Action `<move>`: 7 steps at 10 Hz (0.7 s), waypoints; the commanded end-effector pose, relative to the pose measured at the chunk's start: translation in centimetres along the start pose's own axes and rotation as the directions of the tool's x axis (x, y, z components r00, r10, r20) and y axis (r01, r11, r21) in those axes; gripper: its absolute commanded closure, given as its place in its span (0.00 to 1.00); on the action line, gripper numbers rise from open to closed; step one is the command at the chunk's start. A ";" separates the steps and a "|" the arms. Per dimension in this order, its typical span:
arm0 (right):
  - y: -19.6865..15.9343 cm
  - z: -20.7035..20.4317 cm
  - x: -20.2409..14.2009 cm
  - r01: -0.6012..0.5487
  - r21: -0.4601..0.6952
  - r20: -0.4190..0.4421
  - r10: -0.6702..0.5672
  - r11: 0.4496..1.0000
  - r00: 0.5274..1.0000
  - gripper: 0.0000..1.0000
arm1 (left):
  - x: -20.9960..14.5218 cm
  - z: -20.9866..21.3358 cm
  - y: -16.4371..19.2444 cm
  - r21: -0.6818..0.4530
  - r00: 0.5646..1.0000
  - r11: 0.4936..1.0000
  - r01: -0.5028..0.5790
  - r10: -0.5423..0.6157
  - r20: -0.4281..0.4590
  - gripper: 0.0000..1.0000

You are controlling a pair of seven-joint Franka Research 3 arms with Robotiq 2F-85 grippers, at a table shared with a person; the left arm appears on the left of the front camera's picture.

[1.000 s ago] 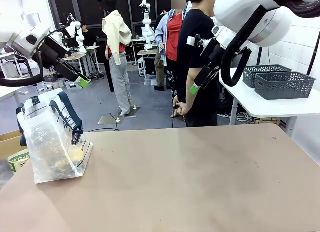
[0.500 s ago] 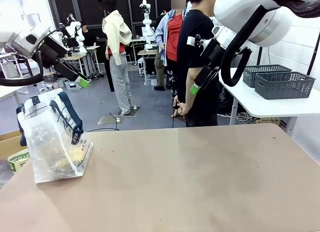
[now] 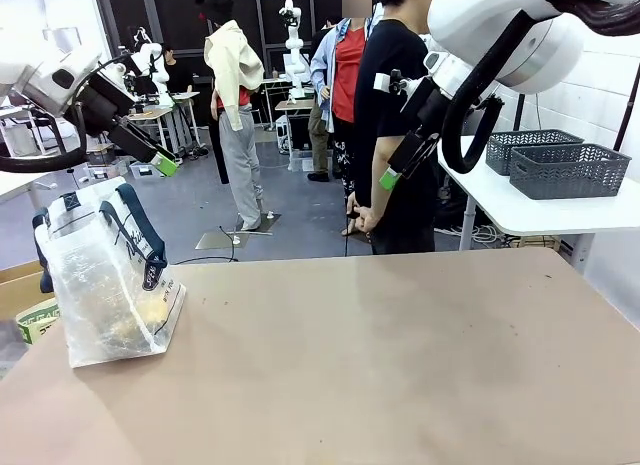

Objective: Transfer purchased items from the store into the shopping bag.
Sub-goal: Move the Reusable shopping bag to the right side of the table.

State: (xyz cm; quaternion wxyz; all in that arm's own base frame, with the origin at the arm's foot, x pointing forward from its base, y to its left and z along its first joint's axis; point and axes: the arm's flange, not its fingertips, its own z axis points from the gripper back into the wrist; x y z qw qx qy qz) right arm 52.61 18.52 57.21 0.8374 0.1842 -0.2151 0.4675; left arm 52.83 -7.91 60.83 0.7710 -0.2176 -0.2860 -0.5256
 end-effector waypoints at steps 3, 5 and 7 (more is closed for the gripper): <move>-0.1 0.0 0.1 0.010 0.005 -0.002 -0.010 1.000 1.000 0.00 | 0.2 0.3 -0.2 0.003 1.000 1.000 -0.008 0.008 0.004 0.00; -0.1 0.0 0.1 0.010 0.005 -0.002 -0.010 1.000 1.000 0.00 | 0.2 0.3 -0.2 0.003 1.000 1.000 -0.008 0.008 0.004 0.00; -0.1 0.0 0.1 0.010 0.005 -0.002 -0.010 1.000 1.000 0.00 | 0.2 0.3 -0.2 0.003 1.000 1.000 -0.008 0.008 0.004 0.00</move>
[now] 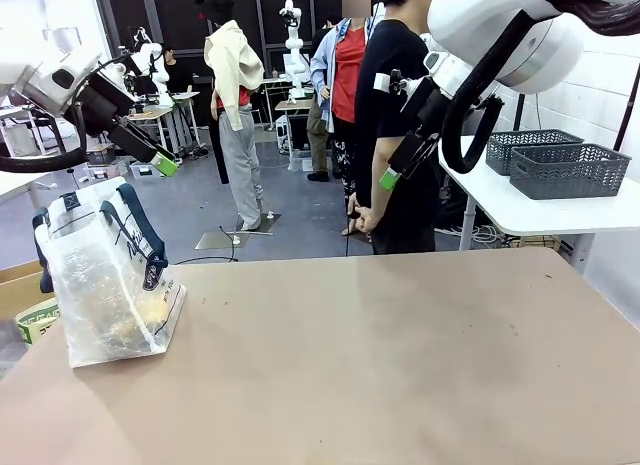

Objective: Transfer purchased items from the store into the shopping bag.
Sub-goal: Move the Reusable shopping bag to the right side of the table.

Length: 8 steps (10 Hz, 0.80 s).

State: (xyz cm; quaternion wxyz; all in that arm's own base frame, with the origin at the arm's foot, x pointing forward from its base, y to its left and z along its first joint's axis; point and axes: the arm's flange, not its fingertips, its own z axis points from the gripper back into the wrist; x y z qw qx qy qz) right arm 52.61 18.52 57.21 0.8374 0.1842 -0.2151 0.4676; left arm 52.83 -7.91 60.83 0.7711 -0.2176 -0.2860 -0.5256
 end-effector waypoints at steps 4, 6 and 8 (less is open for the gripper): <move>-0.1 0.0 0.1 0.010 0.005 -0.002 -0.010 1.000 1.000 0.00 | 0.2 0.3 -0.2 0.003 1.000 1.000 -0.008 0.008 0.004 0.00; -0.1 0.0 0.1 0.010 0.005 -0.002 -0.010 1.000 1.000 0.00 | 0.2 0.3 -0.2 0.003 1.000 1.000 -0.008 0.008 0.004 0.00; -0.1 0.0 0.1 0.010 0.005 -0.002 -0.010 1.000 1.000 0.00 | 0.2 0.3 -0.2 0.003 1.000 1.000 -0.008 0.008 0.004 0.00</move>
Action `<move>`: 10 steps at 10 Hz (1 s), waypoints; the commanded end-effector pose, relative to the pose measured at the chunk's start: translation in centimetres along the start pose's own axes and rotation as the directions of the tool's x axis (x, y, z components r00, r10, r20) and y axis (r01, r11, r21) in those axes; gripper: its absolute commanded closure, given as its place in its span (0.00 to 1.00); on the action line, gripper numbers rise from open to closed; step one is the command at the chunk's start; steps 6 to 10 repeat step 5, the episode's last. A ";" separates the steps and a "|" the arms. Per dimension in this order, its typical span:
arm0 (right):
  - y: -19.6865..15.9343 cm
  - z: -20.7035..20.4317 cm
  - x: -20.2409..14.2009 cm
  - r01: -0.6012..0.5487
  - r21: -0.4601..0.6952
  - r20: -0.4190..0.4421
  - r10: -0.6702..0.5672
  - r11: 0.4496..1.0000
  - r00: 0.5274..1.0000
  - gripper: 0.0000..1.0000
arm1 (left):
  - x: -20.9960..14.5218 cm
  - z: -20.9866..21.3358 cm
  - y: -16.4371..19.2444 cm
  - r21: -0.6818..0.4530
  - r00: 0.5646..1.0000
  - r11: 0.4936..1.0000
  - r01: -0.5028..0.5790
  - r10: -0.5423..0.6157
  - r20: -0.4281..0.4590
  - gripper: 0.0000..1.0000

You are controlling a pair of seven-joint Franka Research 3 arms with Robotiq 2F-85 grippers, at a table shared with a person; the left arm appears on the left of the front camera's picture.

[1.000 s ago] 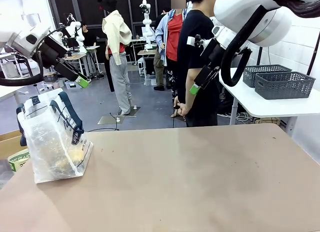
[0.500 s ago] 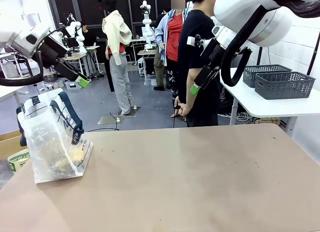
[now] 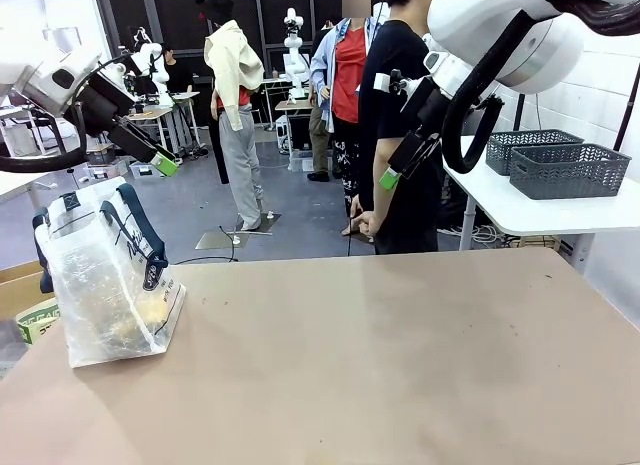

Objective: Transfer purchased items from the store into the shopping bag.
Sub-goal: Move the Reusable shopping bag to the right side of the table.

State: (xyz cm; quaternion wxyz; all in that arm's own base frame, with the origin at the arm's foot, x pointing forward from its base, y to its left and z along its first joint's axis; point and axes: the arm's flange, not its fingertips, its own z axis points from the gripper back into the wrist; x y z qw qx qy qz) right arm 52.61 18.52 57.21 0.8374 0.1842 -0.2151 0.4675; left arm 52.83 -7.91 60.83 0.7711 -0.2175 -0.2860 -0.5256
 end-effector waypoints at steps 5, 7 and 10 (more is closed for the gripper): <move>-0.1 0.0 0.1 0.010 0.005 -0.002 -0.010 1.000 1.000 0.00 | 0.2 0.2 -0.2 0.003 1.000 1.000 -0.008 0.008 0.004 0.00; -0.1 0.0 0.1 0.010 0.005 -0.002 -0.010 1.000 1.000 0.00 | 0.2 0.2 -0.2 0.003 1.000 1.000 -0.008 0.008 0.004 0.00; -0.1 0.0 0.1 0.010 0.005 -0.002 -0.010 1.000 1.000 0.00 | 0.2 0.2 -0.2 0.003 1.000 1.000 -0.008 0.008 0.004 0.00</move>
